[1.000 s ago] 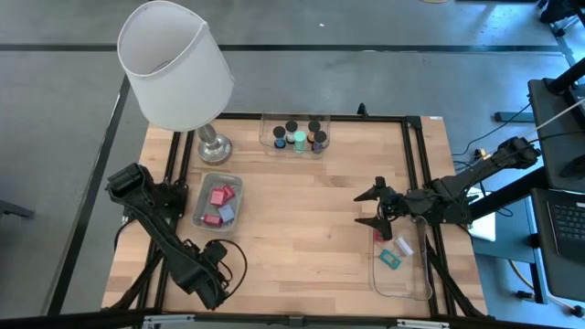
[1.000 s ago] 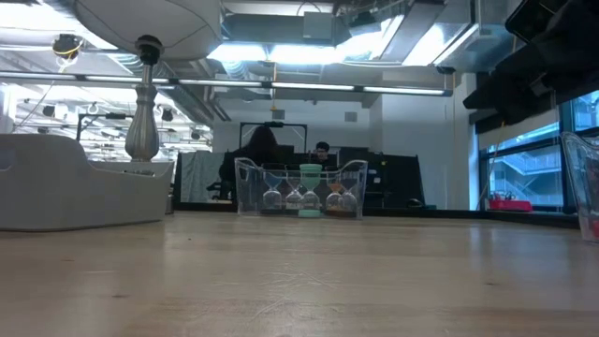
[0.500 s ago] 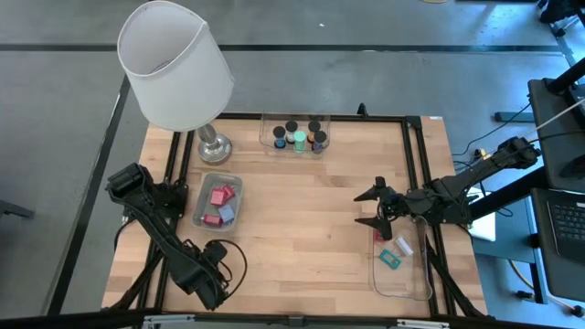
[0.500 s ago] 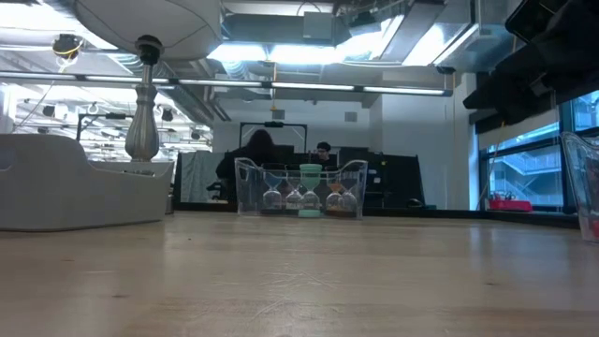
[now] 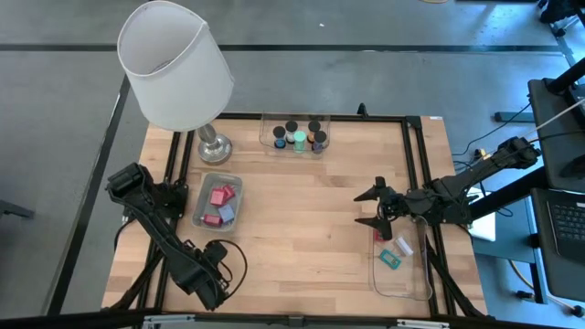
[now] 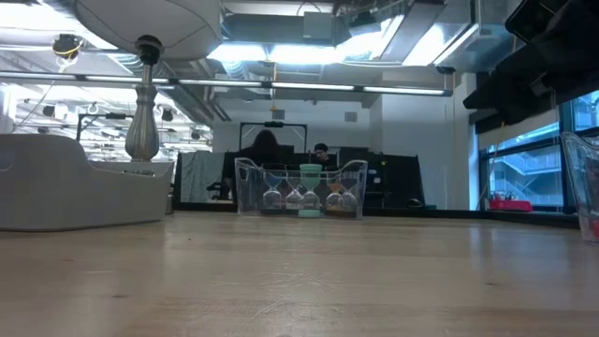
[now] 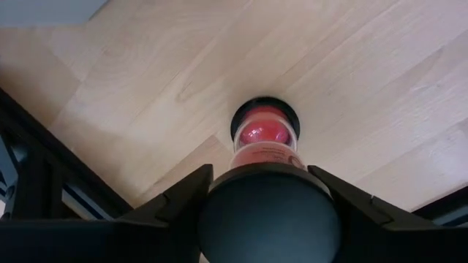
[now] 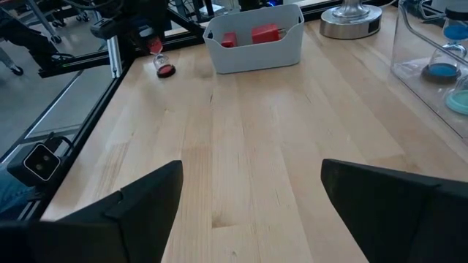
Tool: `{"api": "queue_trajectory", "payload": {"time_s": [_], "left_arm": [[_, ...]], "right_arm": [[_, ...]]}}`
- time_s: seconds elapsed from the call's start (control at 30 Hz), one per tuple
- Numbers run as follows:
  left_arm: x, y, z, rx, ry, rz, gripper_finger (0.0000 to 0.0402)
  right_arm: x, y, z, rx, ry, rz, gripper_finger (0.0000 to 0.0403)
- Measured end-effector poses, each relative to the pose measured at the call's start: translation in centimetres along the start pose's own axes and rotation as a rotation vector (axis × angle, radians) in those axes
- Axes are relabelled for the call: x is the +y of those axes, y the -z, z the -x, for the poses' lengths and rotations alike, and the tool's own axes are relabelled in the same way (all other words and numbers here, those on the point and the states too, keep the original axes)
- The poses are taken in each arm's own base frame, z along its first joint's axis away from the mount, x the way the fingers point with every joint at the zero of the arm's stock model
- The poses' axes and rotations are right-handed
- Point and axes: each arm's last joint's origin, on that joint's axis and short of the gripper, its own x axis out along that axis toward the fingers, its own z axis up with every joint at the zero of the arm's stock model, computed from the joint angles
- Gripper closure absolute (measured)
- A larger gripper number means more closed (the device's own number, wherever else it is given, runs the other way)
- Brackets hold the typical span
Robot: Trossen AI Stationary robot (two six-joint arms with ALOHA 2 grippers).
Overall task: Pick & Place Office items
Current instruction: Put the red hourglass into the top transparent bin
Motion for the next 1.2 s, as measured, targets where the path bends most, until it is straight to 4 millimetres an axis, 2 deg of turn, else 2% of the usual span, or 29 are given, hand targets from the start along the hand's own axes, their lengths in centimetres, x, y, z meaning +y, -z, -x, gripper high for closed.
{"api": "queue_trajectory", "payload": {"time_s": [0.23, 0.47, 0.63, 0.83, 1.2], "left_arm": [[-0.7, -0.8, 0.1, -0.066, 0.061, -0.074, 0.0194], [-1.8, -3.4, 2.2, -0.213, 0.12, -0.14, 0.0201], [-2.3, -6.5, 3.2, -0.333, 0.123, -0.218, 0.0201], [-2.8, -10.8, 3.6, -0.496, 0.127, -0.293, 0.0199], [-1.9, -18.7, 4.3, -0.746, 0.049, -0.191, 0.0198]], "right_arm": [[0.0, 0.0, 0.0, 0.0, 0.0, 0.0, 0.0076], [0.0, 0.0, 0.0, 0.0, 0.0, 0.0, 0.0076], [0.0, 0.0, 0.0, 0.0, 0.0, -0.001, 0.0076], [0.0, 0.0, 0.0, 0.0, 0.0, -0.003, 0.0076], [0.0, 0.0, 0.0, 0.0, 0.0, -0.003, 0.0076]]}}
